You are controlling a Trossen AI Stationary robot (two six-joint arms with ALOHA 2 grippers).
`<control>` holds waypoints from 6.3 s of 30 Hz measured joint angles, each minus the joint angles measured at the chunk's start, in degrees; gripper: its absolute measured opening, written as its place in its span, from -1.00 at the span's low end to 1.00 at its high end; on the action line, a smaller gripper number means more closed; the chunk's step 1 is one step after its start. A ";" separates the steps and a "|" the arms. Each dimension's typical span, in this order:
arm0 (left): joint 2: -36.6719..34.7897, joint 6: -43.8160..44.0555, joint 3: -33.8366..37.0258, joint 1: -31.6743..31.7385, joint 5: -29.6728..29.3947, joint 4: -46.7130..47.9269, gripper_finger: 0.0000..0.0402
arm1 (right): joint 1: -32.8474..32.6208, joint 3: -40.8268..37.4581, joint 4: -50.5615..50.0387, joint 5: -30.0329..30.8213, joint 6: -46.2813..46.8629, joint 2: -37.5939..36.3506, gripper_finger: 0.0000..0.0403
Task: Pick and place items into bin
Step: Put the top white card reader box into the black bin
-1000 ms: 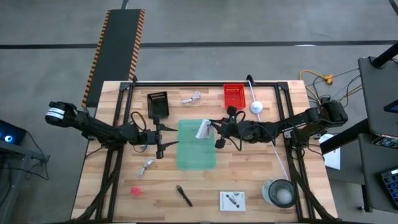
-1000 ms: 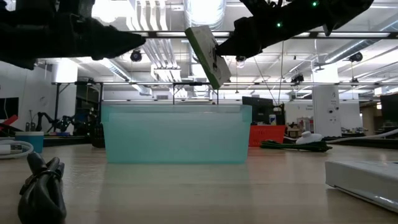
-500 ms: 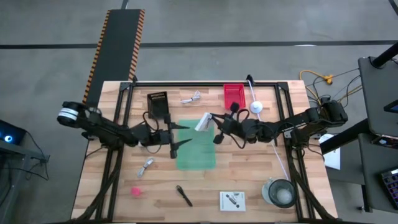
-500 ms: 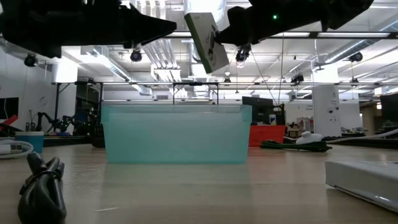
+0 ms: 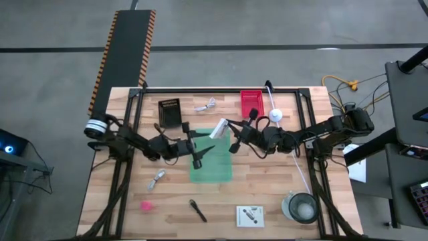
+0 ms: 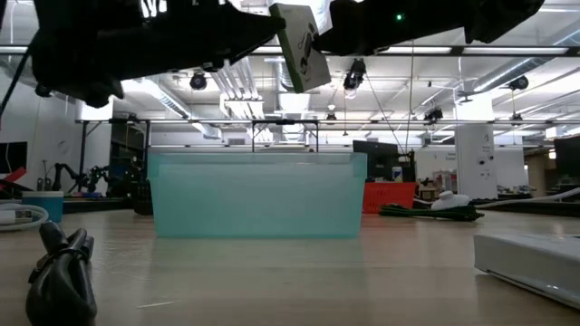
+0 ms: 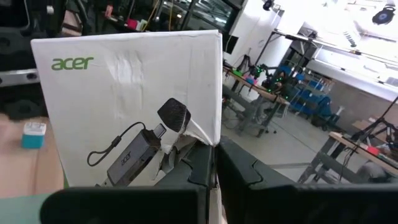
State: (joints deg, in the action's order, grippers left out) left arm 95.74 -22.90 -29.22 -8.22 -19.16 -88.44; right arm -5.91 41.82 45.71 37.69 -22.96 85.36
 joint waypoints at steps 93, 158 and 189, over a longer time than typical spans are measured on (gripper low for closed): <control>-10.61 -7.52 5.78 1.65 -18.66 13.11 -0.91 | -10.69 -18.93 -13.79 -24.70 4.79 -22.79 -0.57; -31.66 9.22 -11.00 10.03 -22.53 83.72 -0.91 | -10.58 -20.28 -13.81 -21.16 5.81 -24.37 -0.71; -21.82 37.42 -32.72 24.92 -11.01 132.20 -0.91 | -10.56 -20.35 -14.21 -21.05 4.42 -24.39 -0.69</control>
State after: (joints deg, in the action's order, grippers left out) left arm 73.93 14.52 -61.94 16.69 -30.17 43.77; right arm -16.47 21.47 31.51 16.64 -18.54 60.97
